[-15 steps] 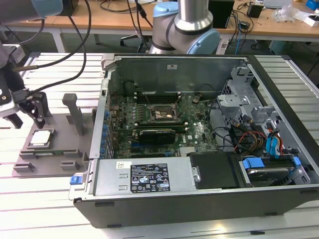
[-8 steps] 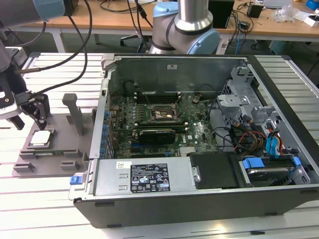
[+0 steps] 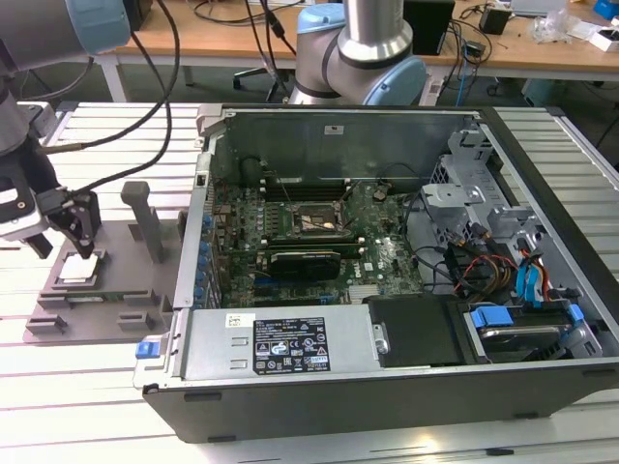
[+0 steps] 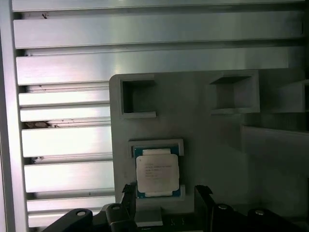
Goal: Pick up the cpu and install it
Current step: 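Pick up the cpu and move it towards the insertion slot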
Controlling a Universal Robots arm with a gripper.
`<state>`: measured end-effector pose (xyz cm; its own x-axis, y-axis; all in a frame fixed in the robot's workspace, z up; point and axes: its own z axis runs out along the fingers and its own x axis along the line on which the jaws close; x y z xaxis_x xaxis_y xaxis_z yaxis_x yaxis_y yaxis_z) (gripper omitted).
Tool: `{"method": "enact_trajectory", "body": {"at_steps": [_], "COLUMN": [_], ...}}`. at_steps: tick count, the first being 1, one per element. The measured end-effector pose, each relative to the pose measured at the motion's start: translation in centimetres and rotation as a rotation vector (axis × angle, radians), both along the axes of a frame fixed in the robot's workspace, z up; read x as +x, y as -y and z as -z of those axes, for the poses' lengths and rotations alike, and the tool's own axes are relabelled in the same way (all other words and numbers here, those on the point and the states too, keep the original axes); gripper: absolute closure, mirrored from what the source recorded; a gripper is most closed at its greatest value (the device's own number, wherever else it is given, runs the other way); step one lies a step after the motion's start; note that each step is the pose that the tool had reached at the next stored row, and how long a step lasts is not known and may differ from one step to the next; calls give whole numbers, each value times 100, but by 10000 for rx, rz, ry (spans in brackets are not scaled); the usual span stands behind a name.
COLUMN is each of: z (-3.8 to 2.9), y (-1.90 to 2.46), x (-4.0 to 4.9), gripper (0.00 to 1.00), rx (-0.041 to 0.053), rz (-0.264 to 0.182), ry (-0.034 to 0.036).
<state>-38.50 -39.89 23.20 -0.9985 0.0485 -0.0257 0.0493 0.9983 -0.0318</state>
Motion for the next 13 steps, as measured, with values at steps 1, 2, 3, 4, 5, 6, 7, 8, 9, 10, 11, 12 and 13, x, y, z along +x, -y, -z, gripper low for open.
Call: {"method": "enact_trajectory", "body": {"at_steps": [1,2,3,4,5,6,7,8,9,10,11,12,13], "z": [18,48,85,115,135,159,189,232,248,257,267,276,291], "y": [0,0,-1,0,0,0,-2,-12,-21,-28,-34,-40,-48], "x": [3,10,15,18,19,20,20,20,20,20,20,20,18], "gripper": [40,40,40,40,40,40,40,40,40,40,40,40,40], "rx": [-2,-4,-5,-5,-5,-5,-5,-5,-5,-4,-3,0,2], "rz": [-1,-1,1,1,0,0,0,0,0,0,0,1,-2], "ry": [-3,-6,-11,-19,-24,-28,-33,-33,-34,-33,-33,-33,-33]}}
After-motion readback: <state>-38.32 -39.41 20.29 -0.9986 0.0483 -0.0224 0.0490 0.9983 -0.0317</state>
